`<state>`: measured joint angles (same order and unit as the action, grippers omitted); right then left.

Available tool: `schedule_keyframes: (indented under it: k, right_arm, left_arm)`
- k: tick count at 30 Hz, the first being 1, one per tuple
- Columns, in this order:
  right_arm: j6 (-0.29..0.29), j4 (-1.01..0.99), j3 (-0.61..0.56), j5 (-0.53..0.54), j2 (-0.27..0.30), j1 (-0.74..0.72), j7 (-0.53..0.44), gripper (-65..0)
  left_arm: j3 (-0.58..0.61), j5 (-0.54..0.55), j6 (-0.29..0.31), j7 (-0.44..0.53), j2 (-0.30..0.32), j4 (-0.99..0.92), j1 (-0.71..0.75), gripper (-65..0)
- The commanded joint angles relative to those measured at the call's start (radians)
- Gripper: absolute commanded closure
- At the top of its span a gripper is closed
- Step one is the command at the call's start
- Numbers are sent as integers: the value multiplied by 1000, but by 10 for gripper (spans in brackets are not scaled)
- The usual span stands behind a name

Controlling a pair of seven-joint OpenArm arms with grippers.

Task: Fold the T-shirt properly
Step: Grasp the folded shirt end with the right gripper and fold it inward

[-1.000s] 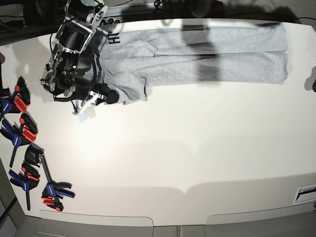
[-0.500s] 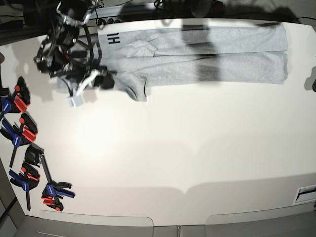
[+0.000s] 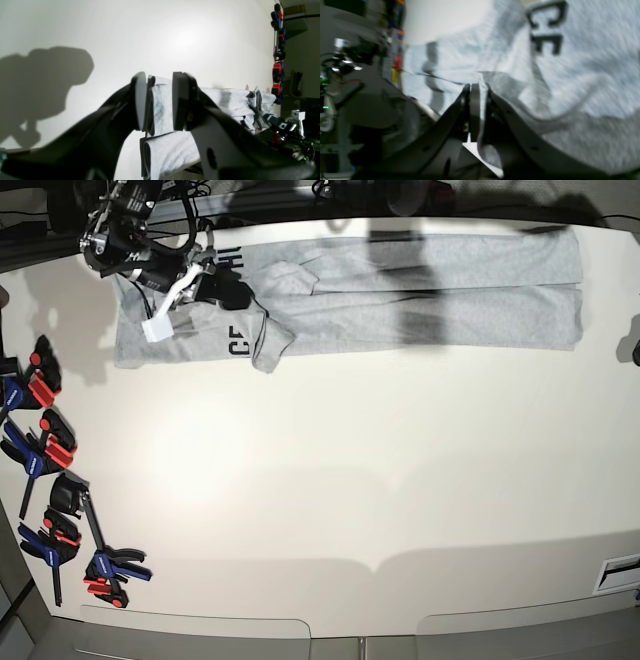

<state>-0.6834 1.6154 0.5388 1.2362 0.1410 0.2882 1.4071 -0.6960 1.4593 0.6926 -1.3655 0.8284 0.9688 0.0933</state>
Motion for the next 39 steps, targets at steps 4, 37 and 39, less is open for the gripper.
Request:
schedule_keyframes:
  k: [4,37,39]
  right_arm:
    - [-15,19,3,90,-53,-3,-11,0]
    - [-15,50,-132,1,-65,78,-11,-147]
    - [-15,91,-111,1,-50,78,-11,-147]
  left_arm:
    - [-9,24,6,8,34,14,-8,-164]
    - [-10,24,6,8,38,14,-8,-178]
    - [-10,24,6,8,48,14,-7,-192]
